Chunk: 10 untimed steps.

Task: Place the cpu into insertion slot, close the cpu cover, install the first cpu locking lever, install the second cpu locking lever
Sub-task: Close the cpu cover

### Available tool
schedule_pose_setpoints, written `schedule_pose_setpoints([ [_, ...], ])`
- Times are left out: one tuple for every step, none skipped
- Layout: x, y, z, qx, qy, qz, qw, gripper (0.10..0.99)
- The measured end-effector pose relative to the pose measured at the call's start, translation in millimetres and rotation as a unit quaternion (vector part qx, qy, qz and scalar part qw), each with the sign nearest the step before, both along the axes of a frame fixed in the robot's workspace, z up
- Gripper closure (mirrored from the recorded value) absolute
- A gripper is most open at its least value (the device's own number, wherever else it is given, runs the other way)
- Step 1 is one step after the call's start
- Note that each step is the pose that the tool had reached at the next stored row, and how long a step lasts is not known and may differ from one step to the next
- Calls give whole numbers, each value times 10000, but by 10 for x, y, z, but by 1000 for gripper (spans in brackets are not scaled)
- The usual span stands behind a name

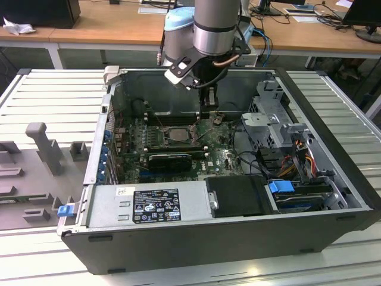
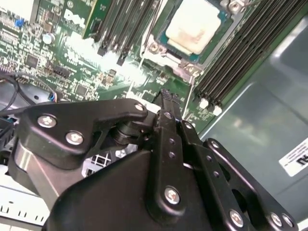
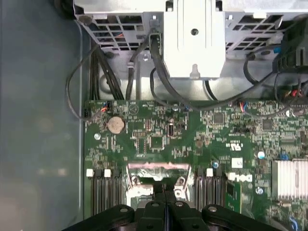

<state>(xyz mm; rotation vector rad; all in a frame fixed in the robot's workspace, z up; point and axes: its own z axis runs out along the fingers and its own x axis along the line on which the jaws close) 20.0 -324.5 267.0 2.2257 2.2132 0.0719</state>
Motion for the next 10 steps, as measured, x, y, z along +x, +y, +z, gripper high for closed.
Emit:
schedule_pose_setpoints([
  [16, 0, -2, -1, 0, 10, 10000, 980],
  [32, 0, -3, -1, 0, 18, 10000, 980],
  [51, 0, -5, -1, 0, 23, 10000, 980],
  [73, 1, -7, 0, 0, 27, 10000, 980],
  [131, 2, -10, 1, -1, 35, 10000, 980],
  [210, 3, -15, 1, -1, 37, 10000, 980],
  [269, 5, -19, 0, 0, 44, 10000, 980],
  [318, 8, -27, 0, 0, 75, 10000, 980],
  [336, 10, -33, 0, 0, 102, 9999, 980],
  [345, 12, -42, 0, 0, 136, 9999, 980],
])
